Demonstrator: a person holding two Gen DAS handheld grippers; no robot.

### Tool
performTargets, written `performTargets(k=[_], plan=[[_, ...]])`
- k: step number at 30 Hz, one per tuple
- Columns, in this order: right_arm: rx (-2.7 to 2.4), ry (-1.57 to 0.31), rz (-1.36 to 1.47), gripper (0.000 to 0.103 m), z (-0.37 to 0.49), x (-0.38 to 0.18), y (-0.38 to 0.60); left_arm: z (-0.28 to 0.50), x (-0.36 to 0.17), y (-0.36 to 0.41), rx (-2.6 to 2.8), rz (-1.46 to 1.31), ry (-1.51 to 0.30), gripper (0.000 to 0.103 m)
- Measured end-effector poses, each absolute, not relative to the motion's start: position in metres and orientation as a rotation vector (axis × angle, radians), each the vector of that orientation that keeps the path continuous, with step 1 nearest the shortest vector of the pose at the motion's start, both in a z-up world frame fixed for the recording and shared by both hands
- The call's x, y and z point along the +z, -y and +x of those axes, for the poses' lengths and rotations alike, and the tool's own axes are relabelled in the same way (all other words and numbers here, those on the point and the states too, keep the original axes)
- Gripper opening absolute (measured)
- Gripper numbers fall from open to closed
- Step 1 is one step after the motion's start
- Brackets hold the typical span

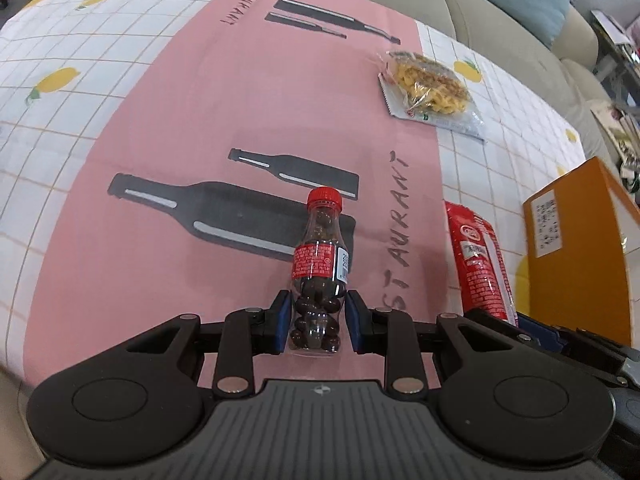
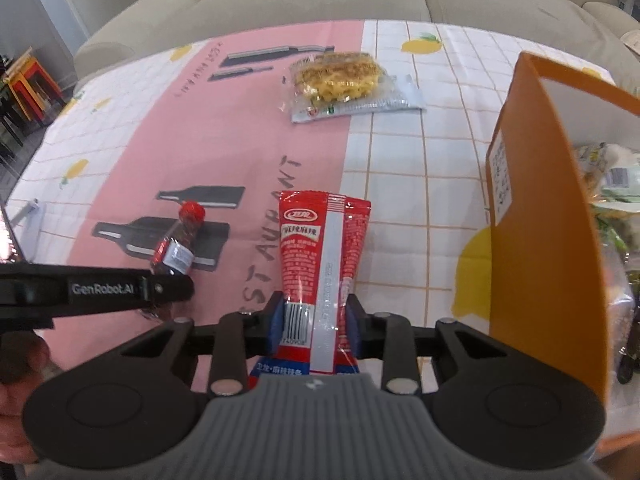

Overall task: Organize snacks
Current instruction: 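Carry the cola bottle and red sausage pack over the box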

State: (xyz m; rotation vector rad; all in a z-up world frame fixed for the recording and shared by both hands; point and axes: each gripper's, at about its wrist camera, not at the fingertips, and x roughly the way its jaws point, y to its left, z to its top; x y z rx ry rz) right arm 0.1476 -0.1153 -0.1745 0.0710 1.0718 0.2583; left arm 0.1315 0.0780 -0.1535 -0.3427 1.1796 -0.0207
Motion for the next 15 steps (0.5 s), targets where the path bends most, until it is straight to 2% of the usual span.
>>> performTargets(k=[9, 15], plan=[[0.269, -0.944, 0.076, 0.029, 0.121, -0.121, 0.131, 0.119, -0.093, -0.060, -0.111, -0.398, -1.085, 0.032], [0.243, -0.857, 0.119, 0.029, 0.109, -0.081, 0.175, 0.125, -0.051, -0.016, -0.236, -0.369, -1.035, 0.032]])
